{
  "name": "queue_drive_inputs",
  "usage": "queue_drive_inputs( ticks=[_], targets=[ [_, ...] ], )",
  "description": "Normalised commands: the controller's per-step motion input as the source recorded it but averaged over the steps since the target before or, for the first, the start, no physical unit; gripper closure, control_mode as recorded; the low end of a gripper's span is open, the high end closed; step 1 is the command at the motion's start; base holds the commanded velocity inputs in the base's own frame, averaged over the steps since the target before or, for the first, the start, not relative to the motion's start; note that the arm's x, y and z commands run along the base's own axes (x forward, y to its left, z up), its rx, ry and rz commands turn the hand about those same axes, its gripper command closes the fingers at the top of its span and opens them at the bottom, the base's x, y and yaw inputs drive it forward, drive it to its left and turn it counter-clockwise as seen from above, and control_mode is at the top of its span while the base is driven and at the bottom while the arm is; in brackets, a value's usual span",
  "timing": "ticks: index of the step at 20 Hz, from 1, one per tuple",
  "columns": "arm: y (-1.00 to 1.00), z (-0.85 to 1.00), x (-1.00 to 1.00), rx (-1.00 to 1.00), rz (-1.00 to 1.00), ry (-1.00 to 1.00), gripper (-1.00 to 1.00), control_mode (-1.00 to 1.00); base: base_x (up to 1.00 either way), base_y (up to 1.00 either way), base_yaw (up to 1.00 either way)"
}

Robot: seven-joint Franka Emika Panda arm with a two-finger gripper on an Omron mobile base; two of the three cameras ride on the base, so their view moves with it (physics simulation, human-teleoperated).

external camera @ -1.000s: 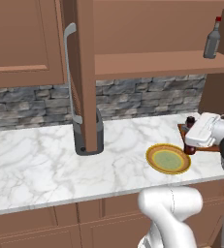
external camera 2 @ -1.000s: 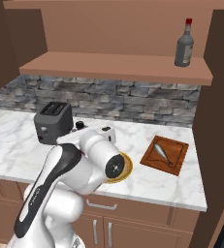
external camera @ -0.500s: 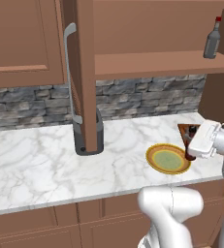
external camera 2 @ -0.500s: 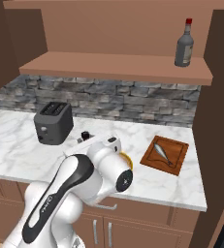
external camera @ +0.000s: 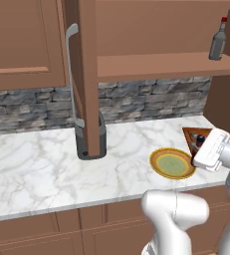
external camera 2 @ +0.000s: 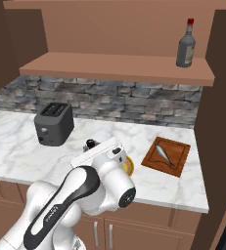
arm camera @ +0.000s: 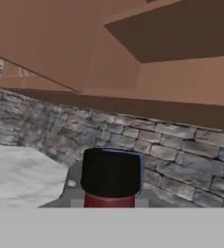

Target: Pick the fish from the plate and place it on the cutting board. Then pick the condiment bottle from the cabinet and place it next to the cutting board.

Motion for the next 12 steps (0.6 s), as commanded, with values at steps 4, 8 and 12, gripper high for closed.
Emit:
queue_drive_inputs(
  ticks=[4,8,12],
  targets=[
    [0.0,-0.18,-0.01,0.0,-0.08,-0.1,1.0,-1.0,0.0,0.0,0.0],
    [-0.01,-0.18,-0.01,0.0,-0.09,-0.02,1.0,-1.0,0.0,0.0,0.0],
    [-0.16,-0.2,0.04,0.0,-0.09,0.0,1.0,-1.0,0.0,0.0,0.0]
  ],
)
